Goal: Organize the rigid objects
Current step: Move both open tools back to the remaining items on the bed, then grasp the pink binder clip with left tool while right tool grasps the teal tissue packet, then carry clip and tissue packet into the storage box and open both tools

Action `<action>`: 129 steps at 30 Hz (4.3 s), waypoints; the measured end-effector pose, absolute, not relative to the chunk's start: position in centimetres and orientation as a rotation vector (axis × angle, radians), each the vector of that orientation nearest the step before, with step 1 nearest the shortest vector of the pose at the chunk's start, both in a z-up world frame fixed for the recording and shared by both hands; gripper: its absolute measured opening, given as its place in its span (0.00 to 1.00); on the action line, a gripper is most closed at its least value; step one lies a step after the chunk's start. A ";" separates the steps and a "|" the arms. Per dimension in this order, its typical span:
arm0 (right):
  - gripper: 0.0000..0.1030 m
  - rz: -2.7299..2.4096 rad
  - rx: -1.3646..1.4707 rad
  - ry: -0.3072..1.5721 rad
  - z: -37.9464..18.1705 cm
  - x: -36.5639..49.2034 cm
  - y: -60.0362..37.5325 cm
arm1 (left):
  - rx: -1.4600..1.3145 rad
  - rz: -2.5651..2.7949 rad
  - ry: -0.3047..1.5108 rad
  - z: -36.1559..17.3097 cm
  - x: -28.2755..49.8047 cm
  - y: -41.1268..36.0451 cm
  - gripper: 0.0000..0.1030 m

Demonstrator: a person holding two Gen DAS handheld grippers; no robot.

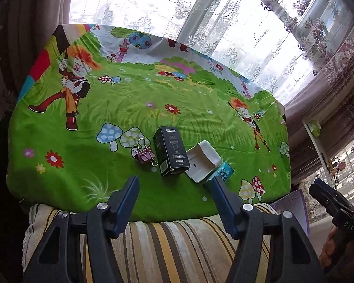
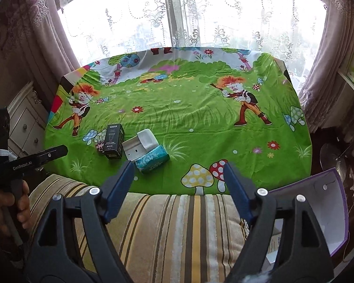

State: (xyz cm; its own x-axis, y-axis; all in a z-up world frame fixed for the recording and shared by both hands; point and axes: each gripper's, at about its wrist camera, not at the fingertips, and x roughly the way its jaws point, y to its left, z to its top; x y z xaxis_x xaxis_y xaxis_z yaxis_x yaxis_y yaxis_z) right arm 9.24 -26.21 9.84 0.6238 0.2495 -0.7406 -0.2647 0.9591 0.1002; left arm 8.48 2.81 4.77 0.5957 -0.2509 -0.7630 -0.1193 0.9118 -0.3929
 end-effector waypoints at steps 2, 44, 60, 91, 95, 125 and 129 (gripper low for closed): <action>0.79 0.320 -0.053 0.856 9.7 10.2 -24.7 | -0.469 -0.053 0.956 4.5 9.4 3.7 0.62; 0.81 0.548 -0.290 1.147 -4.8 19.5 -17.0 | -0.504 0.153 1.151 -5.4 18.3 3.1 0.36; 0.76 0.519 -0.262 1.073 -3.7 18.0 -18.1 | -0.539 0.147 1.048 -3.8 16.0 3.7 0.36; 0.76 0.338 -0.211 0.934 4.6 10.3 -23.5 | -0.465 0.000 0.821 5.5 5.6 -2.2 0.36; 0.76 0.331 -0.182 0.937 5.0 8.8 -24.6 | -0.432 -0.029 0.812 6.2 4.9 -4.0 0.36; 0.76 0.074 0.002 0.866 5.2 2.9 -40.5 | -0.244 -0.490 0.961 5.1 3.2 -20.7 0.36; 0.76 -0.001 0.015 0.872 5.3 2.2 -42.9 | -0.208 -0.558 0.962 5.1 2.8 -22.9 0.36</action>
State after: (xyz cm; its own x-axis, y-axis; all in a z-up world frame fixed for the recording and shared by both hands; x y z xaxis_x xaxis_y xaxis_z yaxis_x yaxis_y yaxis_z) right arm 2.23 -42.90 5.27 0.6437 0.0052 -0.7653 0.0072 0.9999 0.0128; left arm 2.80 -22.85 5.05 0.4447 -0.5366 -0.7172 0.3568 0.8405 -0.4076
